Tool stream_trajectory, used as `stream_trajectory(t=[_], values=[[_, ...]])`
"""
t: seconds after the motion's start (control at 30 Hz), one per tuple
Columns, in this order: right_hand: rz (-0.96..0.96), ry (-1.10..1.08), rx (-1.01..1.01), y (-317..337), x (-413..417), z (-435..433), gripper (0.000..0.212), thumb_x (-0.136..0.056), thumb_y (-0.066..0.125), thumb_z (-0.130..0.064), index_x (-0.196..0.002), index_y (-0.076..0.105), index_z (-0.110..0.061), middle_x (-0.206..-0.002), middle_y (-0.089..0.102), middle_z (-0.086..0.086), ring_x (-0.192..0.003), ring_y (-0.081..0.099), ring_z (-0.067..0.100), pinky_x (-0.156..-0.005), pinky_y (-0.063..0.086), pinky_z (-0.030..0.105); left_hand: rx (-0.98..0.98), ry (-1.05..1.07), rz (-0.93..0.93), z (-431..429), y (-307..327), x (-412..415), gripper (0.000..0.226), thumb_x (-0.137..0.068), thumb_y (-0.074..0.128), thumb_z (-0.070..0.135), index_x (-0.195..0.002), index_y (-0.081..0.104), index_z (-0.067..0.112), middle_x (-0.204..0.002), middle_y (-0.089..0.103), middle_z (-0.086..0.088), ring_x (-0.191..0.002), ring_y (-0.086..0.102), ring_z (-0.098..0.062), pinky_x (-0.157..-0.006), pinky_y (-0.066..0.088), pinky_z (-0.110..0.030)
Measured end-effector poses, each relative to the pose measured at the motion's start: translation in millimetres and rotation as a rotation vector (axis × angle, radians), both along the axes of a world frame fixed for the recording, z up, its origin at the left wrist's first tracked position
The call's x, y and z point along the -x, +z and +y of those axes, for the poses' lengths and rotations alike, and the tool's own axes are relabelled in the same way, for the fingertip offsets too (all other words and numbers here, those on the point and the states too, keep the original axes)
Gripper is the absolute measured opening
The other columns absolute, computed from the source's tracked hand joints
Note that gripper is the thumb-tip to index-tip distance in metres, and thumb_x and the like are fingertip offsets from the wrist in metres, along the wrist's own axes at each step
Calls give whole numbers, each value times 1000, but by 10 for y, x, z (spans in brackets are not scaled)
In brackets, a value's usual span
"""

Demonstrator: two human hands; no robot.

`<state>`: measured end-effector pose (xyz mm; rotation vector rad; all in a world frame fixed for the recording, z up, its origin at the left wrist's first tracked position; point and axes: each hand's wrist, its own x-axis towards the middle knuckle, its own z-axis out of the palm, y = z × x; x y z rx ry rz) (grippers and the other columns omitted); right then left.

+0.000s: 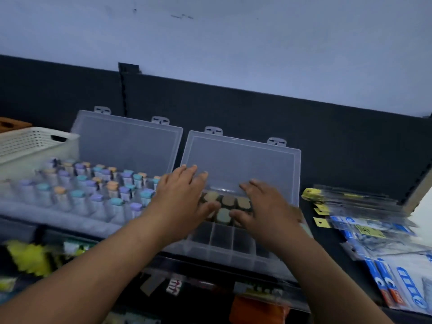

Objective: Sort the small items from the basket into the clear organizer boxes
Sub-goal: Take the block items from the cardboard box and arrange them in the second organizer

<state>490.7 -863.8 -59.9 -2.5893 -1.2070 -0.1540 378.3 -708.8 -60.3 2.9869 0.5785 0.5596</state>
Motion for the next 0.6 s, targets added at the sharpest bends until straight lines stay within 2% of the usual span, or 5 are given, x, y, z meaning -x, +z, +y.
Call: stream_trajectory(t=[0.13,0.47,0.6], values=[[1,102,-26,77,446,500,73,-91,51,-55,-152,21,-27,-161,15,0,-147,12,19,-119,11,33,-12,98,13,431,19,542,77,-89,30,67,-151,12,26,-160,7,-2,-146,3,-22,-117,7,-40],[-65,289,-64,118,1797,1924,75,-89,49,-60,-151,23,-26,-159,20,0,-146,16,19,-119,16,36,-53,298,25,1652,71,2242,84,-84,28,75,-151,10,27,-160,7,-2,-146,2,-21,-117,8,-41],[-76,359,-87,131,2364,2492,74,-90,50,-58,-152,22,-28,-160,18,-2,-147,14,19,-119,13,35,-72,375,44,2087,116,2953,85,-85,33,73,-151,8,26,-160,6,-4,-146,3,-22,-117,7,-43]])
